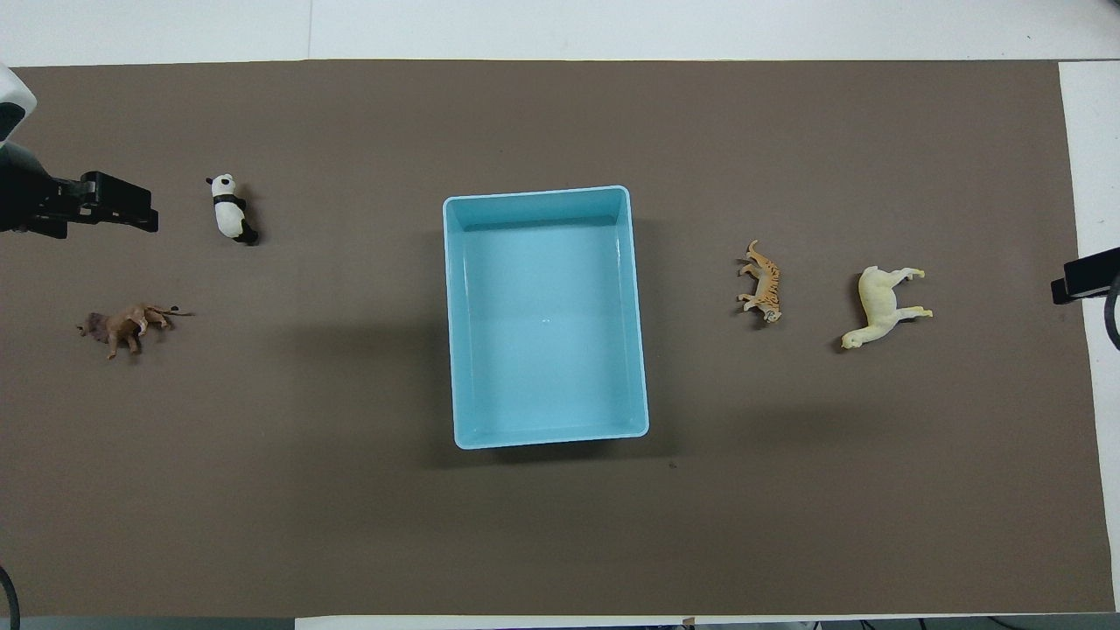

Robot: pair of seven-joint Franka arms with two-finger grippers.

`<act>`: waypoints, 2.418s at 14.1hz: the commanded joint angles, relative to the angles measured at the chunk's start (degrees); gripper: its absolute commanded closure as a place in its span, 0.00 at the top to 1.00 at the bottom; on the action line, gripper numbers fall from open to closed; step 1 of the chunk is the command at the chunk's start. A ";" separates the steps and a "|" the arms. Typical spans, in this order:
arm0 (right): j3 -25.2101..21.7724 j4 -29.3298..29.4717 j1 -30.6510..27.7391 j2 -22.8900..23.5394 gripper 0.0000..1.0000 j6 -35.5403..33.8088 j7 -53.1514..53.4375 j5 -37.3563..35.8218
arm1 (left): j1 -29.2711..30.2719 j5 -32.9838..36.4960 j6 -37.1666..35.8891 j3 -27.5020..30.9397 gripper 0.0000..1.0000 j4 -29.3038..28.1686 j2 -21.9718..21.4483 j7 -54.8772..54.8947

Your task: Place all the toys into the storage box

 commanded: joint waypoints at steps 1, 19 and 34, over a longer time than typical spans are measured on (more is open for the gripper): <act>0.28 -1.58 -0.24 -1.54 1.00 0.23 -1.01 -0.32 | -0.12 0.56 0.49 0.13 1.00 -1.36 -1.29 -0.69; 0.55 -15.29 1.26 4.68 1.00 24.12 -1.19 0.30 | 3.04 0.56 39.65 0.57 1.00 -17.62 6.87 -3.95; 0.55 -28.21 3.46 12.78 1.00 46.88 -0.40 0.30 | 1.20 0.64 49.01 0.57 0.97 -14.63 19.63 -5.26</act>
